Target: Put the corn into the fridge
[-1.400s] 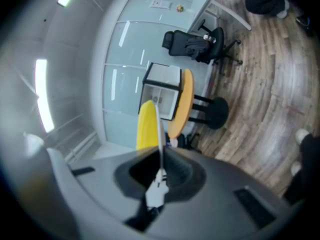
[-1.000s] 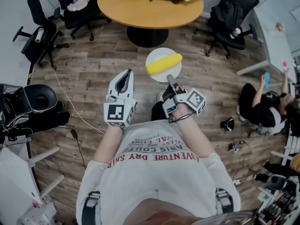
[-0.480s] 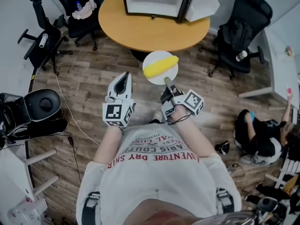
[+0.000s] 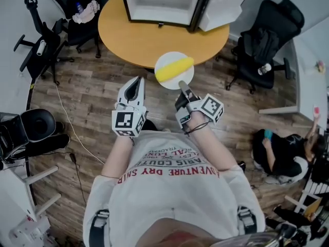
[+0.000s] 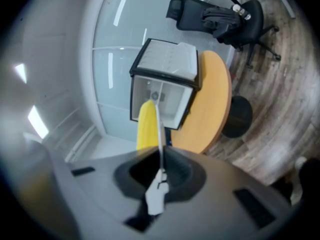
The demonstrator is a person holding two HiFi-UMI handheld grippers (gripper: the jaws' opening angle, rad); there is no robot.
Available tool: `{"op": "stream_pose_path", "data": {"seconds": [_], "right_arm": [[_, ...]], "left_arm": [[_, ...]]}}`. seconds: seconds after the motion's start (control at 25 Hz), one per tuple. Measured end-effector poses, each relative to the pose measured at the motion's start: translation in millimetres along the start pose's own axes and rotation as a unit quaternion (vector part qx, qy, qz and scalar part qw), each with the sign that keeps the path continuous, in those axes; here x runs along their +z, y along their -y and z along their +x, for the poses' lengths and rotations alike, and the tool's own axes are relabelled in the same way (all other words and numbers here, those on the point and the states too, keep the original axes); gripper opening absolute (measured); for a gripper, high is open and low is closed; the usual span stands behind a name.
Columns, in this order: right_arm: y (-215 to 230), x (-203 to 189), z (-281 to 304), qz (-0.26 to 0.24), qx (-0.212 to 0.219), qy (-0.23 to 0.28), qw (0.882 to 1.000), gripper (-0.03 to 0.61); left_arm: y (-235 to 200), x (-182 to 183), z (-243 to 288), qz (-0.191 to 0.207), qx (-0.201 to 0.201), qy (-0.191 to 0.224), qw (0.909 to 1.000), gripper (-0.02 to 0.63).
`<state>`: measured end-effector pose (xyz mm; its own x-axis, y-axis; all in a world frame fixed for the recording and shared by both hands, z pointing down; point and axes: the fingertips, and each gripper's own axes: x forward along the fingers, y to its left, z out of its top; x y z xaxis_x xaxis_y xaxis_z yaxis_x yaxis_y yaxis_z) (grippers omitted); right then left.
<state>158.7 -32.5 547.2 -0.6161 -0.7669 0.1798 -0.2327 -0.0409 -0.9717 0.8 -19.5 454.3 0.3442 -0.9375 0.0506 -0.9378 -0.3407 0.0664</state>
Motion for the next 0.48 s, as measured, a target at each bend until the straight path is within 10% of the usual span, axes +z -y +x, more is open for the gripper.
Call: {"op": "stream_pose_path", "data": {"seconds": [0.48], "right_arm": [[1, 44, 93, 0.026, -0.004, 0.041, 0.999, 0.035]], "left_arm": [[-71, -8, 102, -0.008, -0.037, -0.008, 0.9992, 0.028]]}}
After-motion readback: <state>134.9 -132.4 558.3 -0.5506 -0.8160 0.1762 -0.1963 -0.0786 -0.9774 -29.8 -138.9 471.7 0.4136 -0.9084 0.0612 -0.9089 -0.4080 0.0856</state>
